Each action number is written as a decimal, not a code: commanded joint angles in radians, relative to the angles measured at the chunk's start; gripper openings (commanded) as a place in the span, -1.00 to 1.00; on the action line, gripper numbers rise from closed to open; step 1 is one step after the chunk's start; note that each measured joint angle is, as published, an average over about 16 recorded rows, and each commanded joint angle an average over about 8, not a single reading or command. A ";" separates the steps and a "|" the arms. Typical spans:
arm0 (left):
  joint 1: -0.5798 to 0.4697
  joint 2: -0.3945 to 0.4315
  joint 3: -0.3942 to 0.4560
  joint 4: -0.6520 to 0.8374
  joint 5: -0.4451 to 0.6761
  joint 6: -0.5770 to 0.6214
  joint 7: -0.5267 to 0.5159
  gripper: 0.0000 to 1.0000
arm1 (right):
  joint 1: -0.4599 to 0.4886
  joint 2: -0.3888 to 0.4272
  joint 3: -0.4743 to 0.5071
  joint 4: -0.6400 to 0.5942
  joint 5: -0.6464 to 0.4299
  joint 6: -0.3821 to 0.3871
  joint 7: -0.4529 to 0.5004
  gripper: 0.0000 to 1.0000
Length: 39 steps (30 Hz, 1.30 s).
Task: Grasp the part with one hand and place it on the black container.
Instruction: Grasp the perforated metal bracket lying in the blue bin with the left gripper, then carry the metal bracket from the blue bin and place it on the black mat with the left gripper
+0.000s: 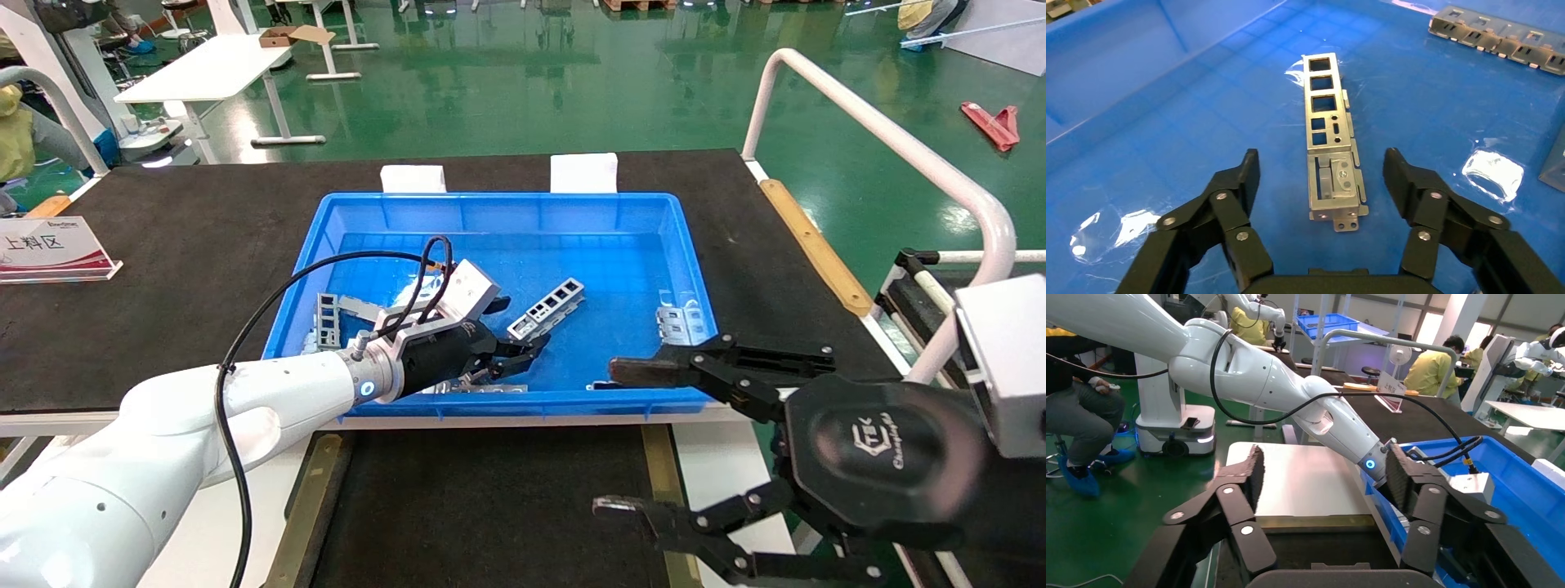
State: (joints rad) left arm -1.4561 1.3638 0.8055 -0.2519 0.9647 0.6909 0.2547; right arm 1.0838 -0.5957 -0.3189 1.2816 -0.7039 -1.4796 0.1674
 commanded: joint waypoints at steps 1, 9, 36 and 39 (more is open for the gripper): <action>0.000 0.000 0.009 0.000 -0.010 -0.003 -0.001 -1.00 | 0.000 0.000 0.000 0.000 0.000 0.000 0.000 -1.00; -0.002 -0.001 0.038 0.002 -0.049 -0.016 0.001 -1.00 | 0.000 0.000 0.000 0.000 0.000 0.000 0.000 -1.00; -0.079 -0.015 0.097 -0.038 -0.186 -0.021 0.035 -1.00 | 0.000 0.001 -0.001 0.000 0.001 0.001 -0.001 -1.00; -0.089 -0.028 0.089 -0.045 -0.209 0.051 0.044 -1.00 | 0.000 0.001 -0.001 0.000 0.001 0.001 -0.001 -1.00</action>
State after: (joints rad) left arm -1.5407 1.3289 0.8914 -0.2971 0.7536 0.7709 0.3039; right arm 1.0842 -0.5951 -0.3203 1.2816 -0.7029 -1.4790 0.1667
